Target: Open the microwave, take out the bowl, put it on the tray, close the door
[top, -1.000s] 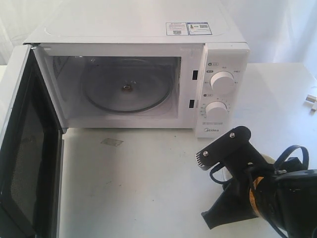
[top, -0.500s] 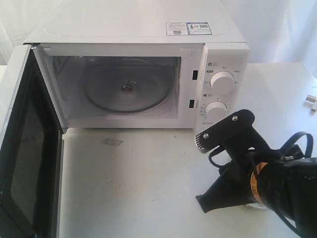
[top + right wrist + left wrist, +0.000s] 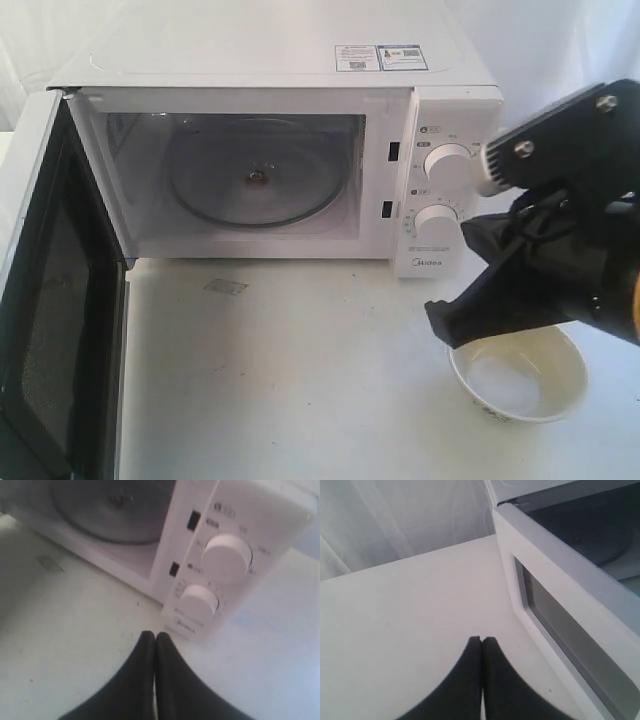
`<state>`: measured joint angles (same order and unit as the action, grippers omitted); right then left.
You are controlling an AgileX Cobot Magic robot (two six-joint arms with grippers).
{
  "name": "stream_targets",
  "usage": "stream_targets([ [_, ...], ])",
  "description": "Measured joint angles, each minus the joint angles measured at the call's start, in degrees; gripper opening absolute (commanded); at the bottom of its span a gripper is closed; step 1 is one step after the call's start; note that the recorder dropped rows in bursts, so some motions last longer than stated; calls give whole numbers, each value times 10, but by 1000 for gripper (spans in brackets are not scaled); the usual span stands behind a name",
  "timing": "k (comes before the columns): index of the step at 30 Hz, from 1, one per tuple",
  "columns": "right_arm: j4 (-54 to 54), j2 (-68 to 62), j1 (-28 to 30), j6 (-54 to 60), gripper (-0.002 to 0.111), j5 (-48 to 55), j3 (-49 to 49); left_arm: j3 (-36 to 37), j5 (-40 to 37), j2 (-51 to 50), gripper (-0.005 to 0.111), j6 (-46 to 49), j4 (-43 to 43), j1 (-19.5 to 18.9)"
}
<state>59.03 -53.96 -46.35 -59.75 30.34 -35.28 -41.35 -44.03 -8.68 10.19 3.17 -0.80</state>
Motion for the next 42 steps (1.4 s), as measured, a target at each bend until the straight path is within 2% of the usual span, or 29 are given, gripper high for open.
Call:
stream_targets([
  [8,16,56,0,9,0,9,-1,-2,-7,0,0,0,45,0],
  [16,17,65,0,10,0,39,-1,-3,-36,-23,0,-3,45,0],
  [26,35,65,0,10,0,68,-1,-43,-140,-135,0,-61,-32,0],
  [34,47,65,0,10,0,87,-1,-71,-205,-232,0,-78,-32,0],
  [42,51,65,0,10,0,87,-1,-108,-208,-329,0,-83,-2,0],
])
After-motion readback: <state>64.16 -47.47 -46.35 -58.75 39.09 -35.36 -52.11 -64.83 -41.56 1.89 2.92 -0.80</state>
